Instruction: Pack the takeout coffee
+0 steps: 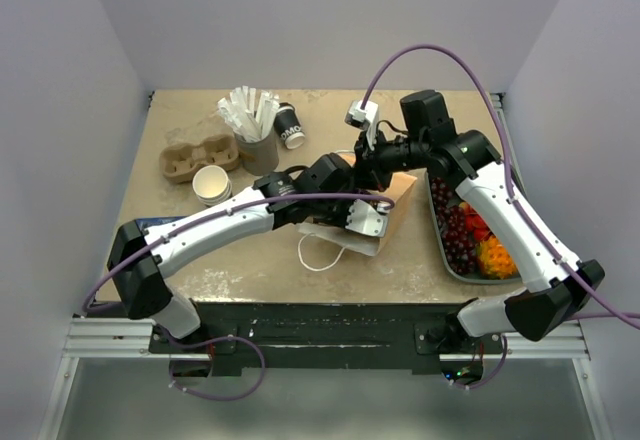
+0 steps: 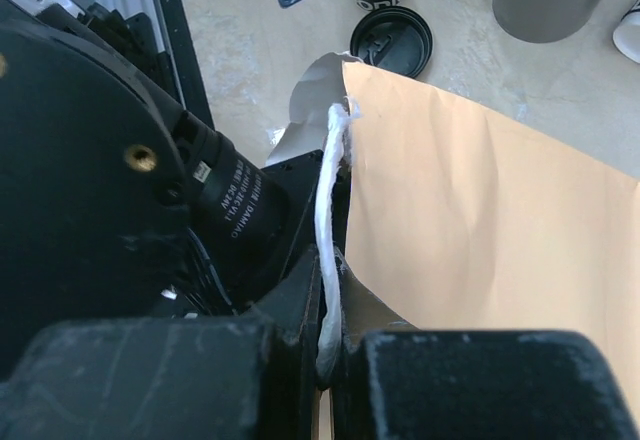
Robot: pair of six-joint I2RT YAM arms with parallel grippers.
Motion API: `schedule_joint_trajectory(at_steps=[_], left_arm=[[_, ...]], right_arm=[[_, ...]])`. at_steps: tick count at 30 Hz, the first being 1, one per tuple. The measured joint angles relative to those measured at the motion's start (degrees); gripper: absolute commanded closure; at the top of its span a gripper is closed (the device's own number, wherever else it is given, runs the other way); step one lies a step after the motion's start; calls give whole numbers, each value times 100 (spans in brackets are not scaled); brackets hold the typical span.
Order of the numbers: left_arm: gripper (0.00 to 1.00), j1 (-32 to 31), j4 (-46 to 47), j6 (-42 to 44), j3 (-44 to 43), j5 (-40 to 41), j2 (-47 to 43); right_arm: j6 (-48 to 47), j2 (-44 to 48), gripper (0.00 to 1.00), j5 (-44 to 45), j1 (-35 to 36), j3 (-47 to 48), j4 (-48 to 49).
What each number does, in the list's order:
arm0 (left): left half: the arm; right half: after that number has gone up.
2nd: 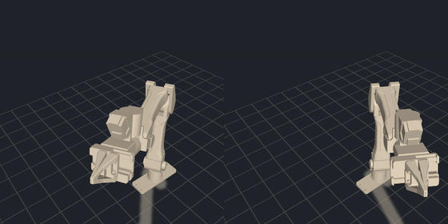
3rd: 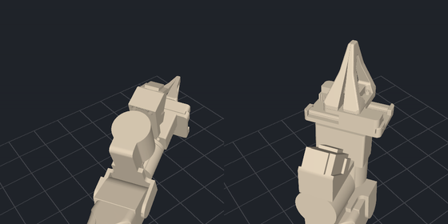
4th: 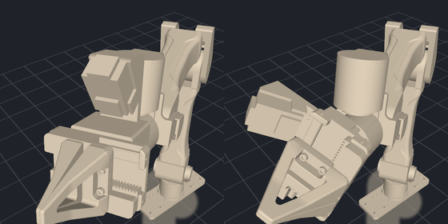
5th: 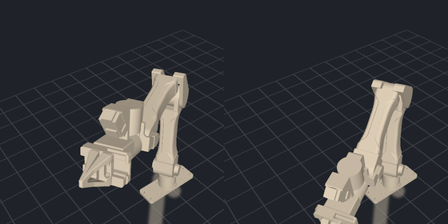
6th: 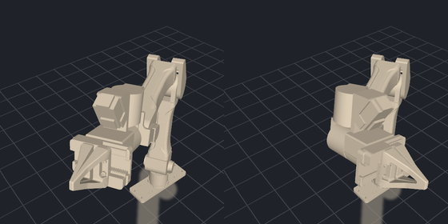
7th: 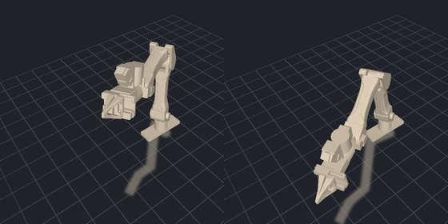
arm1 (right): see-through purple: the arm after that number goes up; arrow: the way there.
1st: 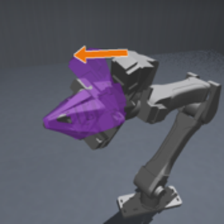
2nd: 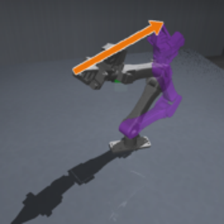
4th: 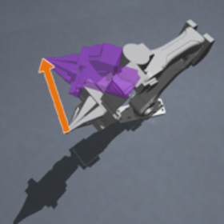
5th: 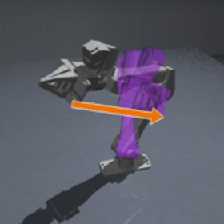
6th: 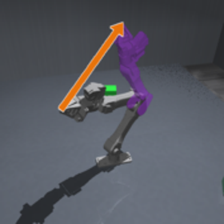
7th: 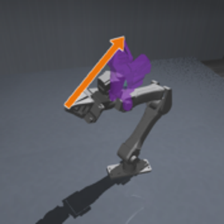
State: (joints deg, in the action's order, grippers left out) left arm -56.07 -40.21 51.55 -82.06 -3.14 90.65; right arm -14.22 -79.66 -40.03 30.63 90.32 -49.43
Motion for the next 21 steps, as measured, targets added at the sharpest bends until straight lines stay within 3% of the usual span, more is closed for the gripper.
schedule_joint_trajectory(at_steps=[11,21], left_arm=[[100,-33,1086,-57,885,160,-1071],[100,-35,1231,-101,979,-103,-1095]], right_arm=[[24,-101,100,-459,-22,76,94],[-129,-151,100,-946,-87,160,-44]])
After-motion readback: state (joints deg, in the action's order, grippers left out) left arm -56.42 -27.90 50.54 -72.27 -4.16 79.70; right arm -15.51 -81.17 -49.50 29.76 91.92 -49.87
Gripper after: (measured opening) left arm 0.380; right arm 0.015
